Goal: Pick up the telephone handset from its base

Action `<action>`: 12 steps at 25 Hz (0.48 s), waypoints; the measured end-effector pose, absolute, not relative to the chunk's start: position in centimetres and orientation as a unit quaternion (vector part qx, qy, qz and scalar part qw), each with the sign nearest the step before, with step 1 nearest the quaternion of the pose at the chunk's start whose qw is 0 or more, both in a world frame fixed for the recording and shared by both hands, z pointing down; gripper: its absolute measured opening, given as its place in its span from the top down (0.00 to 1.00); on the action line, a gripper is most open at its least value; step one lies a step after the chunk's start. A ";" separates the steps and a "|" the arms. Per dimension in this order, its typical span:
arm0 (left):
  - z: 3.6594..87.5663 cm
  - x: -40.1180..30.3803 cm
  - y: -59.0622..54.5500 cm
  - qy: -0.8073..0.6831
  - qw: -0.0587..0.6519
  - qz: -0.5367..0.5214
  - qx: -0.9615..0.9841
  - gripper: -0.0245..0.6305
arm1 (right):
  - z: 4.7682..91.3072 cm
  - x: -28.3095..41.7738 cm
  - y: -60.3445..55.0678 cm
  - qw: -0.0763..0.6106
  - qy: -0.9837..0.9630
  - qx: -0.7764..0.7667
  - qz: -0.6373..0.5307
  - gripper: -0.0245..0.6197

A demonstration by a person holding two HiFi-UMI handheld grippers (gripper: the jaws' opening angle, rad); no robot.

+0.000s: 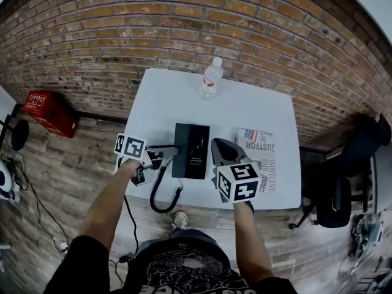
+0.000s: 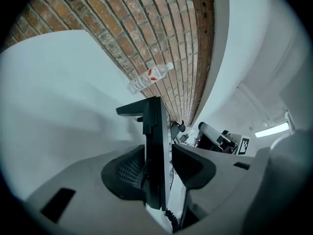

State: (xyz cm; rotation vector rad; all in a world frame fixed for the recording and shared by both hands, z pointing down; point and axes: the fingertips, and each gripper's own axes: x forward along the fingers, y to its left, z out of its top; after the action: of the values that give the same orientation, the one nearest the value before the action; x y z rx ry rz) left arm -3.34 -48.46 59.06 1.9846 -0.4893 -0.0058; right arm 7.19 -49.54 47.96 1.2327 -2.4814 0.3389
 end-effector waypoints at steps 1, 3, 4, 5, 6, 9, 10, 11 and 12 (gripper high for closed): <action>59.0 -3.3 -48.7 -0.198 0.525 -0.007 0.828 0.69 | 48.1 7.3 -49.8 0.176 -0.875 0.434 0.121 0.96; 58.8 -3.0 -48.9 -0.183 0.530 -0.014 0.828 0.70 | 48.5 7.4 -50.3 0.179 -0.875 0.433 0.124 0.96; 58.7 -2.7 -48.9 -0.174 0.531 -0.015 0.829 0.70 | 48.7 7.5 -50.5 0.180 -0.874 0.433 0.126 0.96; 58.7 -2.5 -48.9 -0.167 0.533 -0.014 0.830 0.71 | 49.0 7.6 -50.6 0.182 -0.874 0.432 0.128 0.96; 58.8 -2.3 -48.8 -0.161 0.535 -0.011 0.830 0.74 | 49.2 7.6 -50.7 0.183 -0.874 0.432 0.130 0.96; 59.1 -2.3 -48.6 -0.152 0.542 -0.009 0.826 0.84 | 49.7 7.5 -50.9 0.188 -0.874 0.428 0.134 0.96; 59.0 -2.3 -48.5 -0.149 0.543 -0.011 0.826 0.84 | 49.8 7.5 -51.0 0.188 -0.874 0.427 0.134 0.96; 59.0 -2.3 -48.5 -0.146 0.544 -0.011 0.826 0.84 | 49.8 7.5 -51.2 0.188 -0.874 0.426 0.135 0.96; 58.9 -2.3 -48.5 -0.144 0.544 -0.012 0.826 0.84 | 49.9 7.4 -51.3 0.187 -0.874 0.426 0.136 0.96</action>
State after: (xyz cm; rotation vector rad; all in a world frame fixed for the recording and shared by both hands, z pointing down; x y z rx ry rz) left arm -2.33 -48.49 58.95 1.9604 -0.3411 -0.0293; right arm 7.45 -51.34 49.89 1.1998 -2.4614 0.3825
